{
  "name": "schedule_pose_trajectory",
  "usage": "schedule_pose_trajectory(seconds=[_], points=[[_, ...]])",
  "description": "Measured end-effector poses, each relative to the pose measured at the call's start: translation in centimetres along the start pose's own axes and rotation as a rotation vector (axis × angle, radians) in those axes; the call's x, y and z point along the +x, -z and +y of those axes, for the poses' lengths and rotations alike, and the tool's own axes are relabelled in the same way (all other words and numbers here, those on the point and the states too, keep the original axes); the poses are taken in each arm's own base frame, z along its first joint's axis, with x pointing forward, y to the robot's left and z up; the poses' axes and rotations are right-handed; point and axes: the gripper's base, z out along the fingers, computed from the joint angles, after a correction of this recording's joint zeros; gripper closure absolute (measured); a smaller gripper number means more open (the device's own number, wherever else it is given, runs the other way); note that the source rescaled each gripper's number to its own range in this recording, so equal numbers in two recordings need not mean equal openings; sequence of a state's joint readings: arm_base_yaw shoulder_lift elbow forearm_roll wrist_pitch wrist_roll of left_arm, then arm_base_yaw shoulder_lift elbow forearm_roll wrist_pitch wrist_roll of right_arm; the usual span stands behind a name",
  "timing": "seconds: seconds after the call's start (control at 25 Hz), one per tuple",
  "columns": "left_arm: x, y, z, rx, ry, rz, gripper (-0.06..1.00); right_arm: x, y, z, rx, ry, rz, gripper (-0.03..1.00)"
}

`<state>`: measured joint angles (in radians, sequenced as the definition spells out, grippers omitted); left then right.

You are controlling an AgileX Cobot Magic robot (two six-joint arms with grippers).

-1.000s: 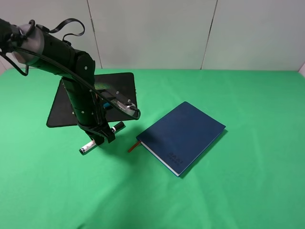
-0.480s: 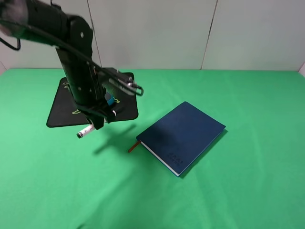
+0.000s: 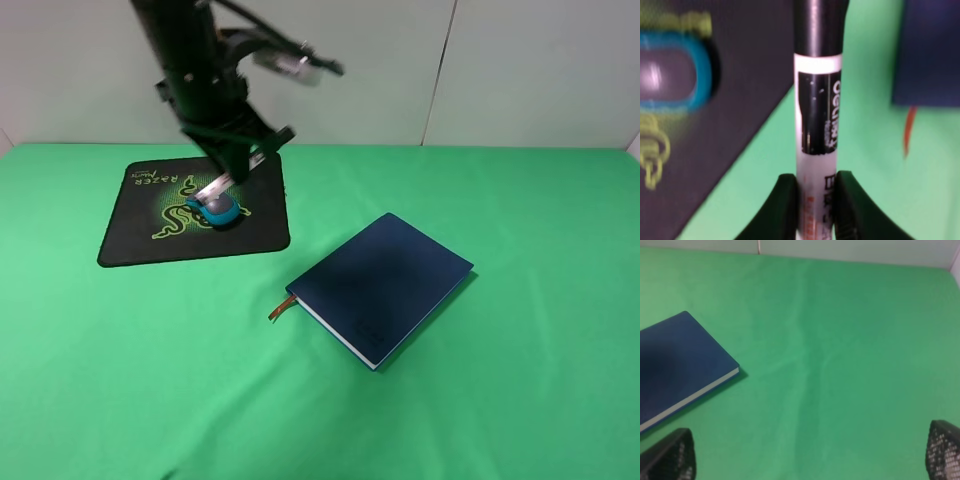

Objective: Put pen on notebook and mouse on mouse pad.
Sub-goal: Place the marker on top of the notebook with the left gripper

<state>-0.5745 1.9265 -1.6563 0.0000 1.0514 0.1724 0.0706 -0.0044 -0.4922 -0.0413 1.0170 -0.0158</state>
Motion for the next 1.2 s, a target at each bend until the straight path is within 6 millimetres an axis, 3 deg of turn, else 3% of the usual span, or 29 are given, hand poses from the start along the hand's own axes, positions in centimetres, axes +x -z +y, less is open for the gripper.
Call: schedule_pose_trajectory(seconds=[0.28, 0.64, 0.84, 1.2], points=[[-4.1, -2.3, -4.8, 0.026, -0.06, 0.018, 0.94, 0.0, 0.0, 0.0, 0.0, 0.0, 0.0, -0.03], [-4.8, -5.3, -9.8, 0.046, -0.108, 0.083, 0.94, 0.0, 0.0, 0.0, 0.0, 0.0, 0.0, -0.03], [-4.8, -6.6, -11.3, 0.056, -0.075, 0.104, 0.94, 0.0, 0.0, 0.0, 0.0, 0.0, 0.0, -0.03], [-5.1, -9.9, -11.6, 0.045, 0.015, 0.118, 0.94, 0.0, 0.0, 0.0, -0.001, -0.001, 0.0, -0.03]])
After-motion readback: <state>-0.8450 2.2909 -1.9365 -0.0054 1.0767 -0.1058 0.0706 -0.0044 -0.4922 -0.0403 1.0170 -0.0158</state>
